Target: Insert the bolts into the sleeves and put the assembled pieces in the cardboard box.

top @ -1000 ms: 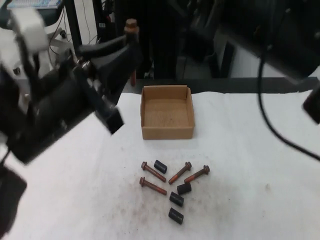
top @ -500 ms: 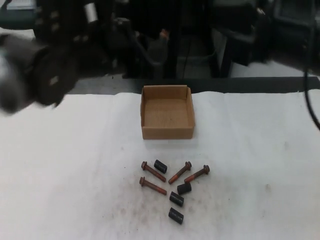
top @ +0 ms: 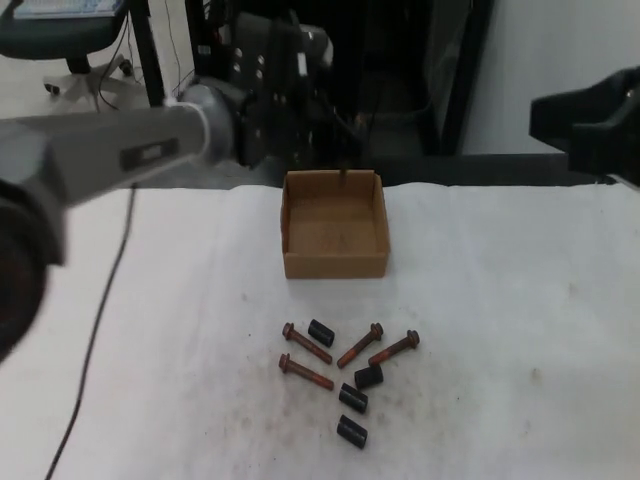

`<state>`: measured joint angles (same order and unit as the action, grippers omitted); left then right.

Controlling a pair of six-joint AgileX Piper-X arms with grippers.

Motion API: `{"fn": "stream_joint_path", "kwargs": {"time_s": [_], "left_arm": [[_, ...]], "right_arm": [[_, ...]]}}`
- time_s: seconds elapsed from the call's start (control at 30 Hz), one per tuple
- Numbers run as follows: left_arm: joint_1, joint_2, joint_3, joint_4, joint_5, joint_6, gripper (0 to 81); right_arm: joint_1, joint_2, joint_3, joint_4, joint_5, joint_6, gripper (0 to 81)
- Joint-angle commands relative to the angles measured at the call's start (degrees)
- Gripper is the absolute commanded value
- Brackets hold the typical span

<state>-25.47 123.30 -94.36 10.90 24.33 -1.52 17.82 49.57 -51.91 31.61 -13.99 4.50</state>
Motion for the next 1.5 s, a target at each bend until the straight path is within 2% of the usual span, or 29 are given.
{"fn": "stream_joint_path", "kwargs": {"time_s": [0.0,0.2,0.43,0.5,0.67,0.73,0.93,1.0,1.03,1.1,1.17,1.23,1.33,1.4,1.47], "left_arm": [[0.4,0.9,-2.9,2.3,0.1,-1.1,0.3],[1.9,4.5,-6.1,8.8,0.1,-1.1,0.3],[3.5,5.1,-6.1,8.9,0.2,-1.1,1.8],[3.8,5.1,-6.1,8.9,1.0,-1.1,9.0],[3.8,5.1,-6.1,9.3,-0.2,-1.1,37.5],[3.8,5.1,-6.1,9.4,-0.3,-1.1,43.0],[3.8,4.2,-6.6,9.5,0.2,-2.2,42.6],[3.8,2.4,-6.9,9.8,1.7,-2.4,38.1],[3.8,1.2,-7.1,10.7,3.5,-2.8,32.6],[3.8,-3.0,-7.3,15.7,8.9,-3.1,14.7],[3.4,-8.1,-7.3,23.0,10.0,-1.3,0.1],[2.7,-12.5,-6.8,32.4,7.5,4.2,0.4],[1.1,-18.7,-5.0,46.5,-4.3,14.4,0.3],[0.2,-22.5,-2.2,53.8,-10.8,17.8,0.3],[-0.4,-25.7,2.8,58.0,-12.7,18.7,0.3]], "right_arm": [[-1.4,-0.5,-0.3,0.9,0.4,-0.2,0.4],[-2.0,-0.5,-0.3,0.9,0.4,-0.2,0.4],[-2.0,-0.5,-0.3,1.2,0.4,-0.2,0.4],[-2.0,-0.5,-0.3,1.2,0.4,-0.2,0.4],[-2.0,-0.5,-0.3,1.2,0.4,-0.2,0.4],[-2.0,-0.5,-0.3,1.2,0.4,-0.2,0.4],[-2.0,-0.5,-0.3,1.2,0.4,-0.2,0.4],[-2.0,-0.5,-0.3,1.2,0.4,-0.2,0.4],[-2.0,-0.5,-0.3,1.2,0.4,-0.4,0.4],[-2.0,-0.3,-0.3,1.2,0.4,-1.8,0.4],[-2.0,0.5,-0.3,1.2,0.4,-3.1,0.4],[-2.0,2.0,-0.3,1.2,0.2,-3.3,0.4],[-1.9,5.4,-0.3,1.0,-1.5,-3.3,0.4],[-1.6,8.2,-0.3,0.6,-5.6,-3.6,0.4],[-0.4,11.4,-0.3,-0.4,-10.1,-6.0,0.4]]}}
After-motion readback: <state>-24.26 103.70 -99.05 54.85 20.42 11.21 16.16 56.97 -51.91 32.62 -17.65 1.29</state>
